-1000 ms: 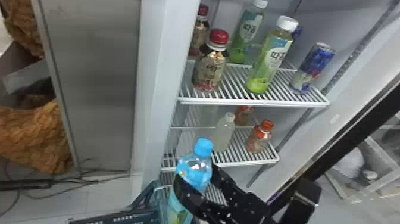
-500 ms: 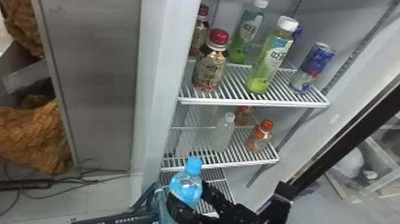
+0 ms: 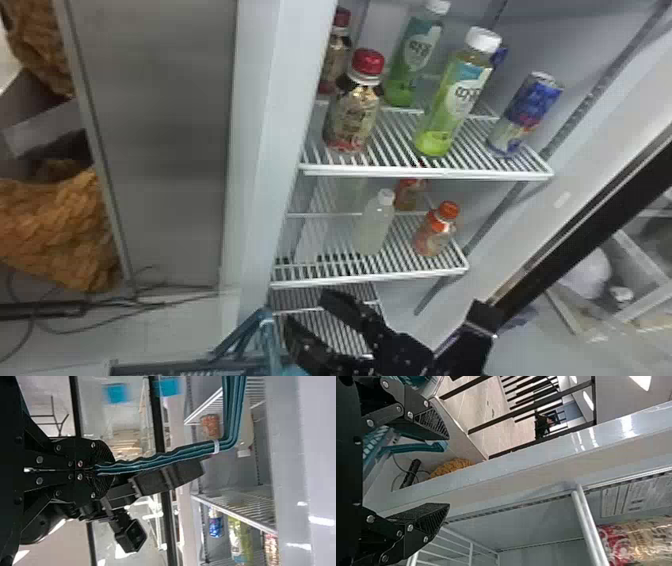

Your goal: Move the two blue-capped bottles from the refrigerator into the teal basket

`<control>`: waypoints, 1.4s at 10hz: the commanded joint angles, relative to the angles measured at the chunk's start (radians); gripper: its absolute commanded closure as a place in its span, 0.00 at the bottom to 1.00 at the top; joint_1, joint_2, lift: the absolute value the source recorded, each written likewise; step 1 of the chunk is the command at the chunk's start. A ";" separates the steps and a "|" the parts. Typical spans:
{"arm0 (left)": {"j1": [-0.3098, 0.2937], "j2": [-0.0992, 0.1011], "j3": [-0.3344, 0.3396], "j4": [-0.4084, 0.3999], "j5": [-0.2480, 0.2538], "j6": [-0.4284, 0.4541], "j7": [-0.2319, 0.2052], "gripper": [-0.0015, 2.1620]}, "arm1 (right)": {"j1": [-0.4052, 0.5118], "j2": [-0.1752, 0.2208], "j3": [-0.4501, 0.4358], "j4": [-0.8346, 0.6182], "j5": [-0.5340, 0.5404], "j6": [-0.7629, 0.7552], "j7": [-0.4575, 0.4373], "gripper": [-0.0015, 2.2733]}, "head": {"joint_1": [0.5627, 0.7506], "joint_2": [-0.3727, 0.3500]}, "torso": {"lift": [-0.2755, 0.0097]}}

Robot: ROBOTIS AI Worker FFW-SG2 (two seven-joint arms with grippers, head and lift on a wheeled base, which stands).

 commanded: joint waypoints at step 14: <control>-0.002 -0.006 -0.003 0.000 -0.005 -0.007 -0.001 0.54 | 0.071 0.135 -0.109 0.050 0.221 -0.454 -0.209 0.08 | 0.70 0.03 | 0.39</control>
